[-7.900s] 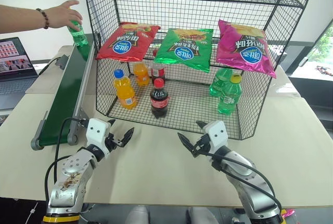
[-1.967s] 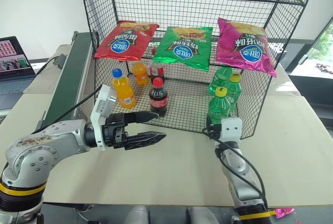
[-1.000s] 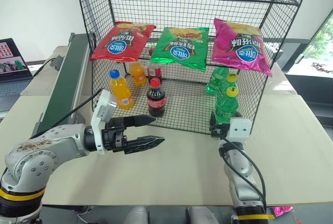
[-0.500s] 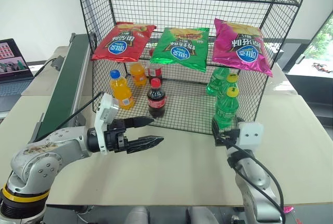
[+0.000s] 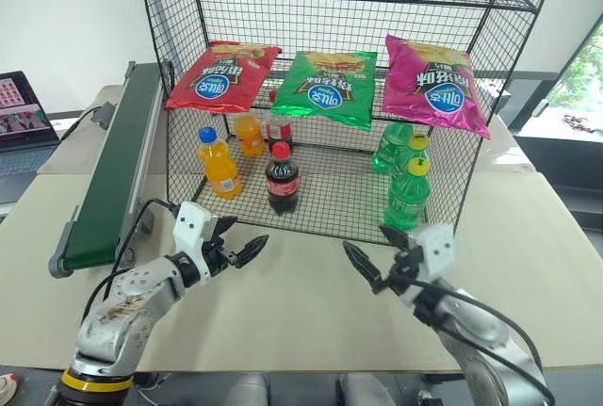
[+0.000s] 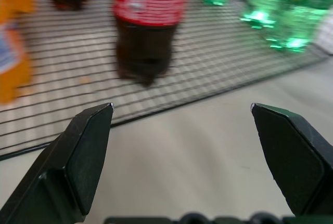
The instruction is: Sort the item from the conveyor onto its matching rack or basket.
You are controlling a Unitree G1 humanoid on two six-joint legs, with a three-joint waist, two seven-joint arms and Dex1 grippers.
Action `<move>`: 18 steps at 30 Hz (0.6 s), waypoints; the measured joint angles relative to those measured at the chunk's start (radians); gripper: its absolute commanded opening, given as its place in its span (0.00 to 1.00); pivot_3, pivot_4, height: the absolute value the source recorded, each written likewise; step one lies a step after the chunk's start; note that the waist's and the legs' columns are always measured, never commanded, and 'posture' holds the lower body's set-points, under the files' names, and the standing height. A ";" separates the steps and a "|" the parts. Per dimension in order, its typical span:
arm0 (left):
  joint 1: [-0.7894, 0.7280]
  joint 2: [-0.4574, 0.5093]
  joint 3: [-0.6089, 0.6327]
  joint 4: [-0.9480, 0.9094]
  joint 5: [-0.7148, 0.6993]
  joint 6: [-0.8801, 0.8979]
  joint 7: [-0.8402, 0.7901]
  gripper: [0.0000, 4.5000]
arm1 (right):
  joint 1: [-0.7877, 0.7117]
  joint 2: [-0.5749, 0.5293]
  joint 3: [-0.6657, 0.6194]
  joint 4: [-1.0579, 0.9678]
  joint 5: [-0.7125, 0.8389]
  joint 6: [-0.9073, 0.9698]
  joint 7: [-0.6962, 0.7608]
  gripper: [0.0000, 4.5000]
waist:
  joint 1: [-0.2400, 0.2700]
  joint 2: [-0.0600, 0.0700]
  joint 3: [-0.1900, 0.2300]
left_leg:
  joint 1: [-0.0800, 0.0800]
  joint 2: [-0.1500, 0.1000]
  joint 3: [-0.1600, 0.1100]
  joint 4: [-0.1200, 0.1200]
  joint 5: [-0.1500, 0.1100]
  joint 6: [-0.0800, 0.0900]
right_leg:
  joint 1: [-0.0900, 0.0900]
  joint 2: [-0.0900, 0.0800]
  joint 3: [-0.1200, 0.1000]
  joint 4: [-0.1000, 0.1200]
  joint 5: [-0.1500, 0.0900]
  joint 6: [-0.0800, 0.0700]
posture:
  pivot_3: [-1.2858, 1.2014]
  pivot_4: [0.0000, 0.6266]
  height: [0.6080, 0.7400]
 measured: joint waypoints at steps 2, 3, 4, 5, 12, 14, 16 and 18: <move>0.008 -0.024 -0.002 0.002 0.038 -0.030 0.025 1.00 | -0.032 0.017 0.037 0.045 -0.013 -0.011 0.001 1.00 | 0.009 0.000 0.000 | 0.000 -0.001 0.000 0.000 0.000 0.001 | 0.000 -0.001 0.000 0.000 0.001 -0.002 | 0.52 0.24 0.98; 0.016 -0.037 -0.004 0.002 0.065 -0.050 0.037 1.00 | -0.043 0.021 0.066 0.067 -0.028 -0.023 0.002 1.00 | 0.013 0.000 0.000 | -0.001 -0.002 0.000 0.000 -0.001 0.001 | 0.000 -0.001 0.000 -0.001 0.003 -0.005 | 0.52 0.24 0.98; 0.022 -0.040 -0.004 0.002 0.075 -0.058 0.040 1.00 | -0.044 0.021 0.075 0.073 -0.035 -0.027 0.004 1.00 | 0.014 0.000 0.000 | -0.001 -0.002 0.000 0.000 -0.001 0.001 | 0.000 -0.002 0.000 -0.001 0.003 -0.005 | 0.52 0.24 0.98; 0.033 -0.045 -0.004 0.002 0.092 -0.070 0.043 1.00 | -0.044 0.021 0.081 0.084 -0.036 -0.029 0.007 1.00 | 0.014 0.000 -0.001 | -0.001 -0.003 0.000 0.000 -0.001 0.001 | 0.000 -0.003 0.000 -0.001 0.003 -0.005 | 0.52 0.24 0.98; 0.107 -0.103 -0.025 0.053 0.162 -0.147 0.045 1.00 | -0.035 0.001 0.082 0.190 -0.034 -0.038 0.066 1.00 | 0.011 0.000 -0.001 | 0.000 -0.002 0.000 0.001 -0.001 0.001 | 0.001 -0.002 0.000 0.000 0.000 0.001 | 0.52 0.24 0.98; 0.112 -0.108 -0.037 0.064 0.175 -0.155 0.038 1.00 | -0.034 0.001 0.083 0.210 -0.034 -0.050 0.076 1.00 | 0.011 0.000 -0.001 | 0.000 -0.002 0.000 0.001 -0.001 0.001 | 0.001 -0.002 0.000 0.000 -0.001 0.001 | 0.52 0.24 0.98; 0.111 -0.109 -0.040 0.066 0.181 -0.171 0.030 1.00 | -0.033 0.001 0.083 0.214 -0.035 -0.063 0.087 1.00 | 0.011 0.000 -0.001 | 0.000 -0.002 0.000 0.001 -0.001 0.001 | 0.001 -0.002 0.000 0.000 -0.001 0.001 | 0.52 0.24 0.98; 0.111 -0.110 -0.040 0.067 0.190 -0.180 0.026 1.00 | -0.032 0.001 0.083 0.217 -0.036 -0.076 0.092 1.00 | 0.011 0.000 -0.001 | 0.000 -0.002 0.000 0.001 -0.001 0.001 | 0.001 -0.002 0.000 0.000 -0.001 0.001 | 0.52 0.24 0.98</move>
